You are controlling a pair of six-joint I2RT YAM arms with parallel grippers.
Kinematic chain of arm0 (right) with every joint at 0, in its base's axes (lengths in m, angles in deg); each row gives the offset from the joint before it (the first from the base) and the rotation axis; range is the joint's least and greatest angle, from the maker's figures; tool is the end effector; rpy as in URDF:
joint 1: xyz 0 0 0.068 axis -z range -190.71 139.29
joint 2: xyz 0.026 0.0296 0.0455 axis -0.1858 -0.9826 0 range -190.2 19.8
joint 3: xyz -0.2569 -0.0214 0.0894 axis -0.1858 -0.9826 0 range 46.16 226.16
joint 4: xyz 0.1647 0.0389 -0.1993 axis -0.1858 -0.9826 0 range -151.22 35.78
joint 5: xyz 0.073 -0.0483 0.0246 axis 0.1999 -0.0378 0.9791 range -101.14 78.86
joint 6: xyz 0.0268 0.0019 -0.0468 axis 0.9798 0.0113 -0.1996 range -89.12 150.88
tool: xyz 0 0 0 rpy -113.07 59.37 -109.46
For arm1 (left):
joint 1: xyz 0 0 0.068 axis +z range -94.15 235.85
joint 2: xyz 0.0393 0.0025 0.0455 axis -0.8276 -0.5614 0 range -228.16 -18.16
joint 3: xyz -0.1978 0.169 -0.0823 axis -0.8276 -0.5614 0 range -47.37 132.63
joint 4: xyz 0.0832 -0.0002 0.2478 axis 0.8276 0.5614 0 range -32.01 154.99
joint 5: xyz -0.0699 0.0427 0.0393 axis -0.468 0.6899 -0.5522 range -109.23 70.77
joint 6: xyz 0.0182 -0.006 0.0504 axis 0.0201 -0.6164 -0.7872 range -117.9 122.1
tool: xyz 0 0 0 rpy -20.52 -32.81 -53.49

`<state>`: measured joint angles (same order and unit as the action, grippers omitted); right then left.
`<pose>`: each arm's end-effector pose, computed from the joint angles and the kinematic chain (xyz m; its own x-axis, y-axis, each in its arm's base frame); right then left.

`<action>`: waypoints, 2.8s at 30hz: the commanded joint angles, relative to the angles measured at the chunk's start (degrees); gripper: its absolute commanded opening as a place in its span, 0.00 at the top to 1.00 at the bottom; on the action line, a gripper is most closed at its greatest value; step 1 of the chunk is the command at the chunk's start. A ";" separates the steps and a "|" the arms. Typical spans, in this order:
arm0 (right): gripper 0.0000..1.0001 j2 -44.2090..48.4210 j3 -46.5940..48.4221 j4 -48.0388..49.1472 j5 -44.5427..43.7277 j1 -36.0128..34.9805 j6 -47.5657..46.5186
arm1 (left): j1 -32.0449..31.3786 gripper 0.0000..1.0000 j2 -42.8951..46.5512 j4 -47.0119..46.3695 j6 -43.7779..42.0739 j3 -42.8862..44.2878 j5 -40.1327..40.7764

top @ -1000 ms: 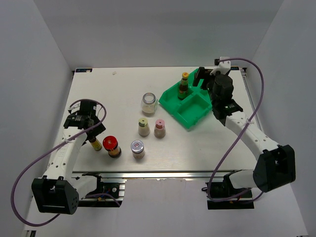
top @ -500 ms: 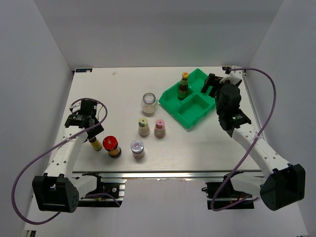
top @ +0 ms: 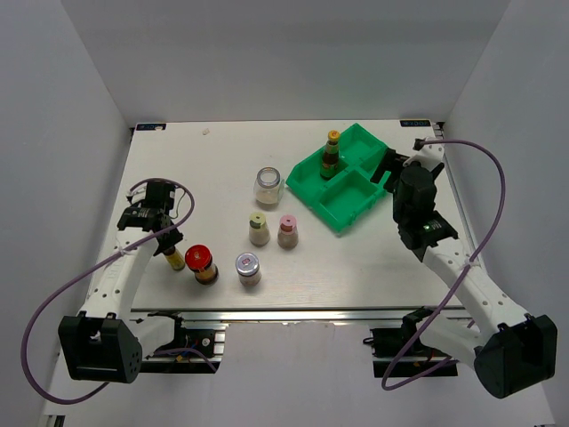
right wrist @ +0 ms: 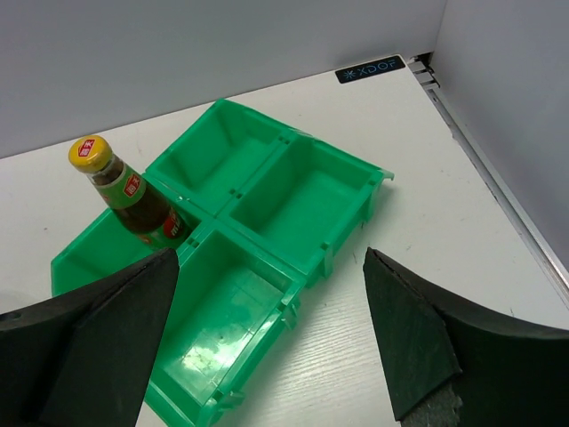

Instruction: Organize the condiment bottles

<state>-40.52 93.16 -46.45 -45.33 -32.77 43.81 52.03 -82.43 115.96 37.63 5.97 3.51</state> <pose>0.2341 0.0733 0.3348 -0.0408 0.1832 -0.9822 0.2224 0.9601 0.1698 0.1962 0.0006 0.2642 -0.7125 -0.4896 -0.5026 -0.6040 0.7925 0.0843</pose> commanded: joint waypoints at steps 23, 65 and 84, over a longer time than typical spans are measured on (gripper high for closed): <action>0.11 6.61 -2.35 1.12 -9.65 0.44 0.60 | -7.24 1.00 -18.41 -17.45 -4.49 43.99 -0.77; 0.11 10.13 -5.08 -5.22 -13.35 0.62 1.13 | -35.30 1.00 -68.44 -20.36 -23.75 80.69 -8.95; 0.11 8.90 -3.94 -5.75 -10.63 0.71 -0.36 | -36.35 0.27 -68.62 -21.41 -25.16 80.25 -8.50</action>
<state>-31.60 88.25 -54.19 -56.52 -32.40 44.29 16.23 -153.82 95.64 12.95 84.11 -5.91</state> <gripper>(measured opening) 0.895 0.720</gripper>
